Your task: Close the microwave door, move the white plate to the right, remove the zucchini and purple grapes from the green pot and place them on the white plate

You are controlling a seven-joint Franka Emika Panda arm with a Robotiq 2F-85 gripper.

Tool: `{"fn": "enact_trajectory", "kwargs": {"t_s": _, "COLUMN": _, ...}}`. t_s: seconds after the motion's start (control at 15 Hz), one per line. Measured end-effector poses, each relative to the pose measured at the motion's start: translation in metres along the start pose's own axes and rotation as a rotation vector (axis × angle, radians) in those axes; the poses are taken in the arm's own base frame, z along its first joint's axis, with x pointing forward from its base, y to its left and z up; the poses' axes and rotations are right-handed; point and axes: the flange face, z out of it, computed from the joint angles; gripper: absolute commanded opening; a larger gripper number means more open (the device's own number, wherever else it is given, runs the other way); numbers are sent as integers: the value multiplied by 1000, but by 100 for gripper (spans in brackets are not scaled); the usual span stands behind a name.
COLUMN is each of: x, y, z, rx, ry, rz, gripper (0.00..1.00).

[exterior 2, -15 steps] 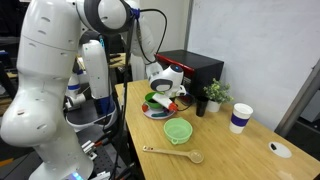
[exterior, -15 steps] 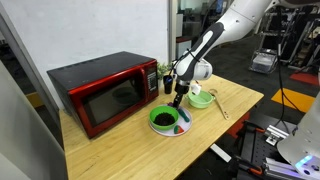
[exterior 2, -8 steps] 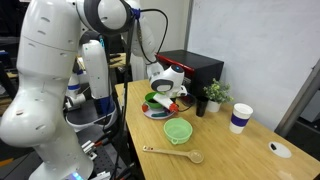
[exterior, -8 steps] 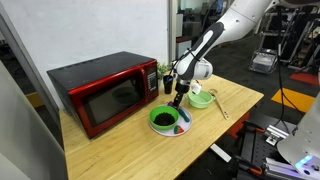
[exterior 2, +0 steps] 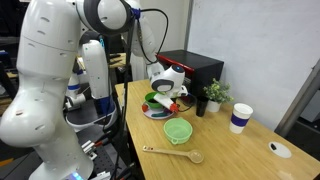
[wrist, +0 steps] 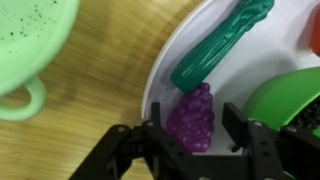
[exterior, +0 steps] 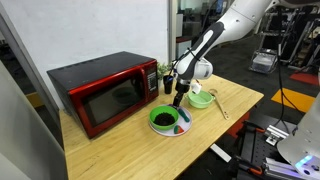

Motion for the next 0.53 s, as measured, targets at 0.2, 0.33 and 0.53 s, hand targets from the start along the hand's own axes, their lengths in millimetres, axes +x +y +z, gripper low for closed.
{"fn": "enact_trajectory", "kwargs": {"t_s": 0.2, "x": 4, "y": 1, "z": -3, "rx": -3, "ry": 9, "rz": -1, "gripper": 76}}
{"fn": "enact_trajectory", "kwargs": {"t_s": 0.33, "x": 8, "y": 3, "z": -7, "rx": -6, "ry": 20, "rz": -1, "gripper": 77}}
{"fn": "enact_trajectory", "kwargs": {"t_s": 0.53, "x": 15, "y": 8, "z": -17, "rx": -14, "ry": 43, "rz": 3, "gripper": 71}}
